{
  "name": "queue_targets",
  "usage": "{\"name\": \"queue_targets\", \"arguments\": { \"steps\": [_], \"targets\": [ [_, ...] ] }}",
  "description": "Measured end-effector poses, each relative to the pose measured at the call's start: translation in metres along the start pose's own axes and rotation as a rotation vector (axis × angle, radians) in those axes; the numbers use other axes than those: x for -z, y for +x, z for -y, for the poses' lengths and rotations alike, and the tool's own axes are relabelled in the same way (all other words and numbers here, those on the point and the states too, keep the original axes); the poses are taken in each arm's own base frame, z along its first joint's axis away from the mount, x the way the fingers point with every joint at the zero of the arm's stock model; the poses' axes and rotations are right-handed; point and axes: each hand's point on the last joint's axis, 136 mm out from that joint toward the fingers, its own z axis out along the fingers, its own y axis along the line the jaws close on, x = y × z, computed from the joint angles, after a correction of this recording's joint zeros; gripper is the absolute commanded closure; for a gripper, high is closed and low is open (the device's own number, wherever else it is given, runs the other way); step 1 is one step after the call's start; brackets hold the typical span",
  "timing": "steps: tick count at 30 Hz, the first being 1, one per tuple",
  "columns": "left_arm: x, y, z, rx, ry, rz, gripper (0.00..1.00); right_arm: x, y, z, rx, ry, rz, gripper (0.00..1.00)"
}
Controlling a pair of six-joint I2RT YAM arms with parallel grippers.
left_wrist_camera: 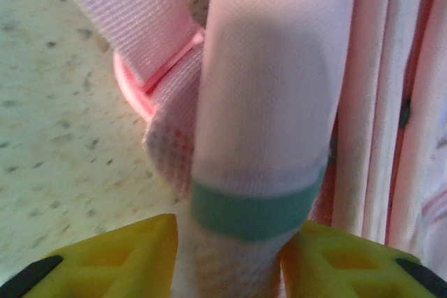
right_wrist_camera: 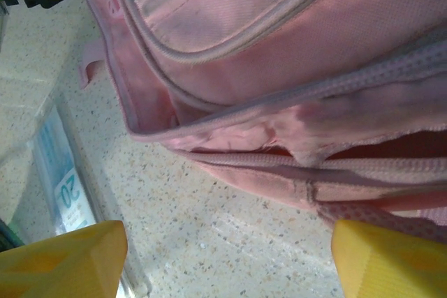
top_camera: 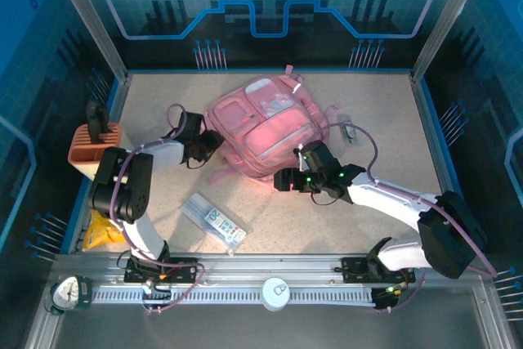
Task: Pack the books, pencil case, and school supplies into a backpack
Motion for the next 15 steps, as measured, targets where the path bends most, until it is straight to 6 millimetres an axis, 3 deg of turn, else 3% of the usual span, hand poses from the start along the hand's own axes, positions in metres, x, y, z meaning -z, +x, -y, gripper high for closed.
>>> {"name": "queue_targets", "arguments": {
  "steps": [5, 10, 15],
  "targets": [
    [-0.004, 0.0, 0.013, -0.002, 0.058, -0.014, 1.0, -0.009, -0.02, 0.016, -0.039, 0.025, 0.02, 0.22],
    [-0.003, 0.01, 0.023, -0.025, 0.088, -0.025, 1.0, -0.017, -0.071, 0.039, -0.084, 0.066, 0.061, 0.22],
    [0.009, 0.04, 0.027, -0.014, 0.106, -0.034, 1.0, -0.026, -0.126, 0.072, -0.09, 0.138, 0.11, 0.16]
  ]
}}
